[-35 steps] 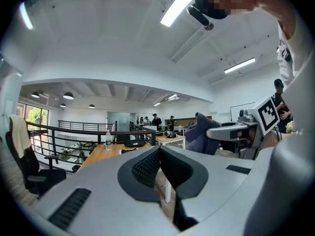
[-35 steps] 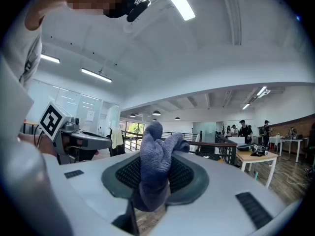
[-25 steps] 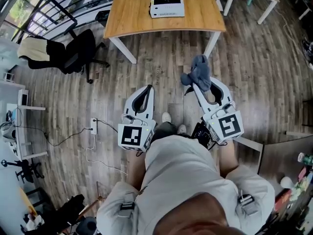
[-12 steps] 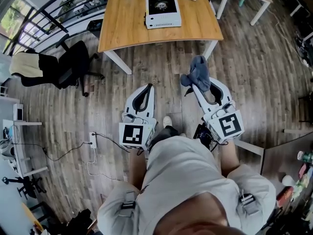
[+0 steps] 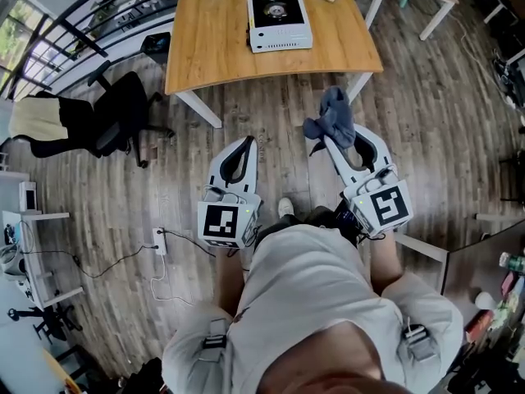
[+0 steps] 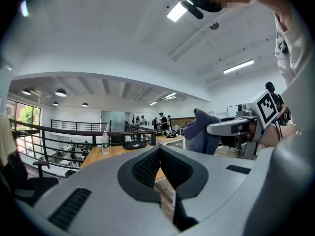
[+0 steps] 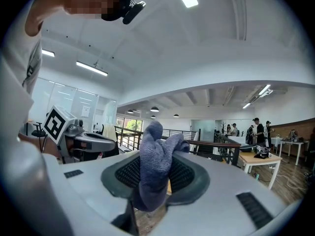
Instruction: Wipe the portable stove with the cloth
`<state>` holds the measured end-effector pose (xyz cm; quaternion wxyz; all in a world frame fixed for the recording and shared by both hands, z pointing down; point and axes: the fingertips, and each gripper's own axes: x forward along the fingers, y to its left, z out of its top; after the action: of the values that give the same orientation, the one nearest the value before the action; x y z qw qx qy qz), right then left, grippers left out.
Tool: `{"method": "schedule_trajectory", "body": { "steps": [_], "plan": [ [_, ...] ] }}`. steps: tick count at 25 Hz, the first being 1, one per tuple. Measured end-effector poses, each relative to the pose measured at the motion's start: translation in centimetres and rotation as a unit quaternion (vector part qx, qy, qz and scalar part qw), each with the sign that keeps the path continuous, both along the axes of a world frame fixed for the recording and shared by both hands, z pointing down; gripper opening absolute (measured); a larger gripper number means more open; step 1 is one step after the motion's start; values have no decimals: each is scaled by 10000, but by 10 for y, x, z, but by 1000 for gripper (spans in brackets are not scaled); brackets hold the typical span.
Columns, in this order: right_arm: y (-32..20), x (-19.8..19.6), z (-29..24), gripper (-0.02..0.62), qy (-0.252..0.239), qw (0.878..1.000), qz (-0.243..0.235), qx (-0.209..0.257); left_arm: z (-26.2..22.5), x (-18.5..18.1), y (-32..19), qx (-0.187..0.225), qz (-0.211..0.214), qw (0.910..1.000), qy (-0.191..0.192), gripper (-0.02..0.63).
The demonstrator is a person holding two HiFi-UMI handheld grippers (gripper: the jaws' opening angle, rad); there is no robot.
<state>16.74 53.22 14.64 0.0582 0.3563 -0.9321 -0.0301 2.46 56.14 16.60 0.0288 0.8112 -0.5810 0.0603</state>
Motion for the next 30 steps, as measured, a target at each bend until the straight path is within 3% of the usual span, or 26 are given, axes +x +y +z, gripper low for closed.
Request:
{"method": "schedule_trajectory", "body": {
  "steps": [14,30],
  "plan": [
    [-71,-11,18,140,70,9995,-245,-191,15,-7,-68,-244,-187,9995,102,20],
    [-164,25,20,140,-77,9983,-522,-236,11,33,-154,-235,-397,9989,-101,20]
  ]
}}
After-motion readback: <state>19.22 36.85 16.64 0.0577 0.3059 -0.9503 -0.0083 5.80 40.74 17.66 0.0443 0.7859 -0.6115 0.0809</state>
